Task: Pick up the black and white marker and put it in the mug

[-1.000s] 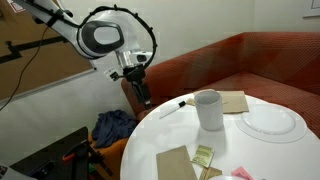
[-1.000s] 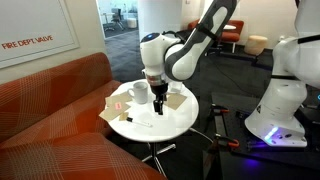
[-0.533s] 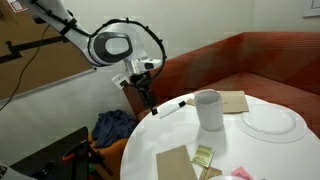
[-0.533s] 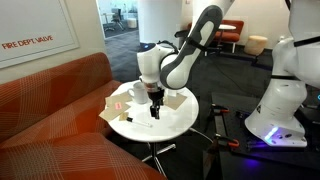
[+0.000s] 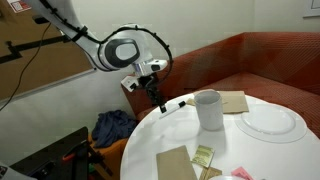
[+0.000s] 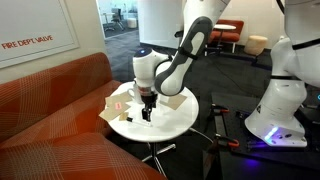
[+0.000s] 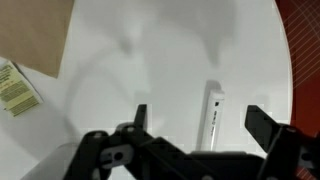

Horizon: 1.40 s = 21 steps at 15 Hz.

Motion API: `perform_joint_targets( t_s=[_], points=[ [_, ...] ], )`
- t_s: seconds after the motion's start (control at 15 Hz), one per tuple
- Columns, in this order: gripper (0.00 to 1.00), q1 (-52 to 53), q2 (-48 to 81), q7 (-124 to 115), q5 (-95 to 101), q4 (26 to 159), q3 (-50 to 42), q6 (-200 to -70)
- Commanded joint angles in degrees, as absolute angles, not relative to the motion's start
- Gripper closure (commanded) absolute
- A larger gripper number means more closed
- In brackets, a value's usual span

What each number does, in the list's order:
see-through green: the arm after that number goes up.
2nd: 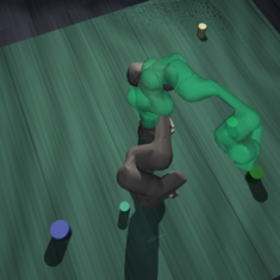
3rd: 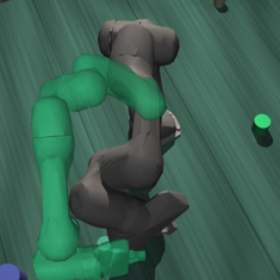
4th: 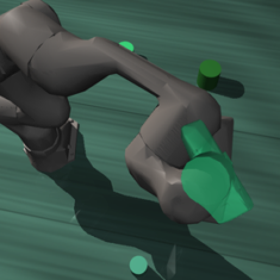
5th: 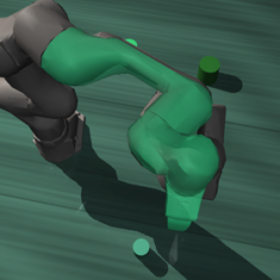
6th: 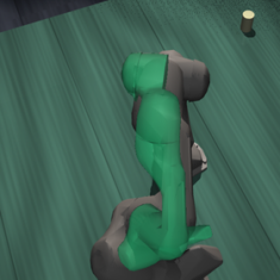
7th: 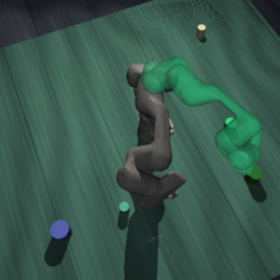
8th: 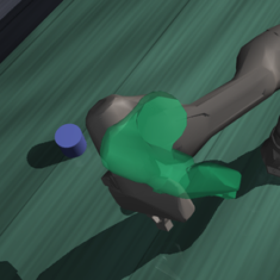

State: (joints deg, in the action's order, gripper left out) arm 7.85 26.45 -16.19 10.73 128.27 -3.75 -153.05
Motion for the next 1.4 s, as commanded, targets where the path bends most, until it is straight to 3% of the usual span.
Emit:
perform_joint_targets(
  t_s=[0.0,1.33],
  points=[
    [0.00,11.4,29.2,-20.8,11.9,125.8,-6.8,-155.9],
    [0.00,13.7,37.2,-22.4,7.6,118.5,-9.3,-156.5]
  ],
)
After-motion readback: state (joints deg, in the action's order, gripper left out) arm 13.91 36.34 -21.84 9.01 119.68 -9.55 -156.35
